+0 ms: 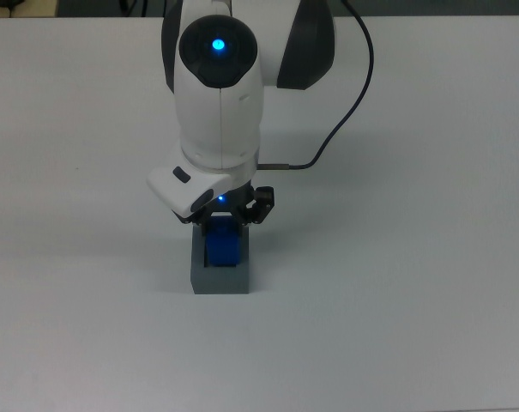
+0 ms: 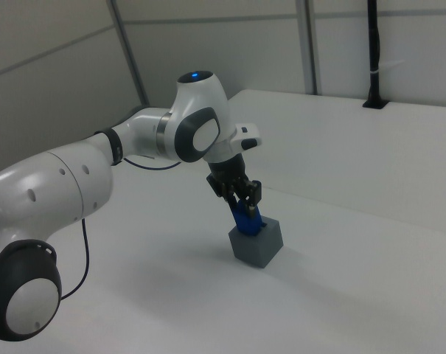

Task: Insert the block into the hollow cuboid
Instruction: 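Open the gripper to release the blue block, then raise the open gripper away from the block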

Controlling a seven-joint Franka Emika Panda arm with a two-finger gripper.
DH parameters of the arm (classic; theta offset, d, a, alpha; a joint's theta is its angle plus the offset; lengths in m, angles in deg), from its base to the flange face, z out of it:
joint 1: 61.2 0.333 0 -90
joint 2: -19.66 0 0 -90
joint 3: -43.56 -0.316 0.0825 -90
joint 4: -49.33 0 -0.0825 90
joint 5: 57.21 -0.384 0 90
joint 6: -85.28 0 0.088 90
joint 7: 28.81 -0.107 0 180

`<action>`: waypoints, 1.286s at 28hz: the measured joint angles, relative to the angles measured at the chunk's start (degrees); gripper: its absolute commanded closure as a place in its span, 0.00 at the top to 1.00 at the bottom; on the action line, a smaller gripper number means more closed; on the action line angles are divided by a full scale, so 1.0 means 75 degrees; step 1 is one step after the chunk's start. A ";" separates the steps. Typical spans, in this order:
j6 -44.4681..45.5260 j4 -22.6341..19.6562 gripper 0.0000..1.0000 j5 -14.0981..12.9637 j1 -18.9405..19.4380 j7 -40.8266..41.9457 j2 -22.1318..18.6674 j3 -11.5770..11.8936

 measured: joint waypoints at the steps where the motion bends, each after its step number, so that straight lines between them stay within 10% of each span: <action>1: 0.0000 0.0000 0.15 0.0000 -0.0004 0.0000 0.0000 0.0001; 4: 0.0000 0.0000 0.99 0.0000 -0.0014 0.0000 0.0001 0.0003; 36: 0.0816 0.0207 1.00 0.0000 -0.0045 -0.0001 -0.0139 0.0184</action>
